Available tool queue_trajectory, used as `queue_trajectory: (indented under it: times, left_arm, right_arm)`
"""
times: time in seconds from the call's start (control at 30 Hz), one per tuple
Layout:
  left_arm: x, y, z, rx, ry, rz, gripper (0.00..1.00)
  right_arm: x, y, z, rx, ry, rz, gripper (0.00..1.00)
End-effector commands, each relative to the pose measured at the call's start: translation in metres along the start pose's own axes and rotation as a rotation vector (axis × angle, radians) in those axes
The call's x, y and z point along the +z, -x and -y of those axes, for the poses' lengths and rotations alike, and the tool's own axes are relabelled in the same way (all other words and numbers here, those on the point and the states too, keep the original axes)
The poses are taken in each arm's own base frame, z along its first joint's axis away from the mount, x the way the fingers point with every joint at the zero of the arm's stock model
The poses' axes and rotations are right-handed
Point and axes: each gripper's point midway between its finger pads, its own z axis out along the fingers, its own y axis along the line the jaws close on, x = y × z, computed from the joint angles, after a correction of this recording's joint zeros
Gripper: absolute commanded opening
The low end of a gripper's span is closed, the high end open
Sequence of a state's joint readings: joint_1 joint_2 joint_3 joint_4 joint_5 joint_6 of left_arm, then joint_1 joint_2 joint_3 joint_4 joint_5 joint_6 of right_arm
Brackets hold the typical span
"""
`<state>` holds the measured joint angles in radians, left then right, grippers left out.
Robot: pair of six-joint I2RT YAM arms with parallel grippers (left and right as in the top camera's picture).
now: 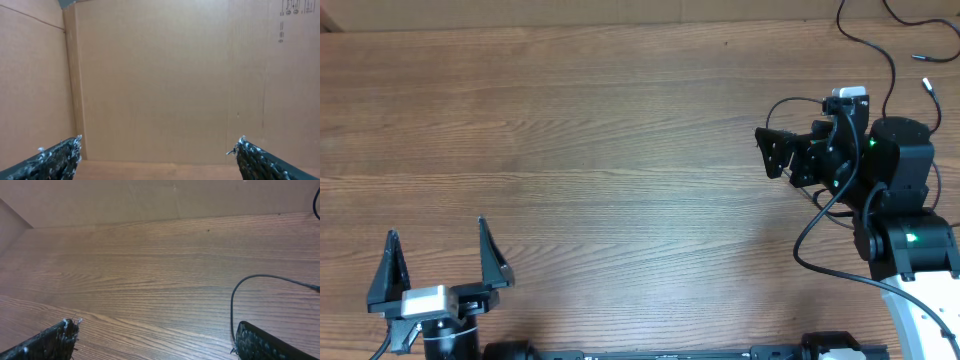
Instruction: Untangle cables
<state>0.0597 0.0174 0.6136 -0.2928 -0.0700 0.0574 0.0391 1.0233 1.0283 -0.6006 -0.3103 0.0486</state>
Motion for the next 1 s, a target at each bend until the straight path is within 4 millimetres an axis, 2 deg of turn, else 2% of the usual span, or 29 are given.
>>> queue_trajectory:
  times: [0.0,0.37,0.6,0.83,0.97]
  left_arm:
    - [-0.002,-0.008,0.002,-0.009,-0.009,-0.024,1.00]
    - [-0.012,-0.073,0.005,-0.003,-0.026,-0.293,1.00]
    - [-0.036,-0.126,0.007,-0.004,-0.036,-0.529,1.00]
    - [-0.047,-0.143,0.008,0.002,-0.038,-0.612,1.00]
    - [-0.060,-0.160,0.008,0.007,-0.042,-0.699,1.00]
  right_arm:
    - [-0.002,0.006,-0.002,-0.005,0.007,0.018,1.00]
    - [-0.002,0.003,-0.001,0.000,0.005,0.002,1.00]
    - [-0.002,0.000,-0.001,0.004,0.003,-0.008,1.00]
    - [-0.002,0.001,-0.001,0.002,0.004,-0.005,1.00]
    - [-0.002,0.001,-0.001,0.002,0.004,-0.005,1.00]
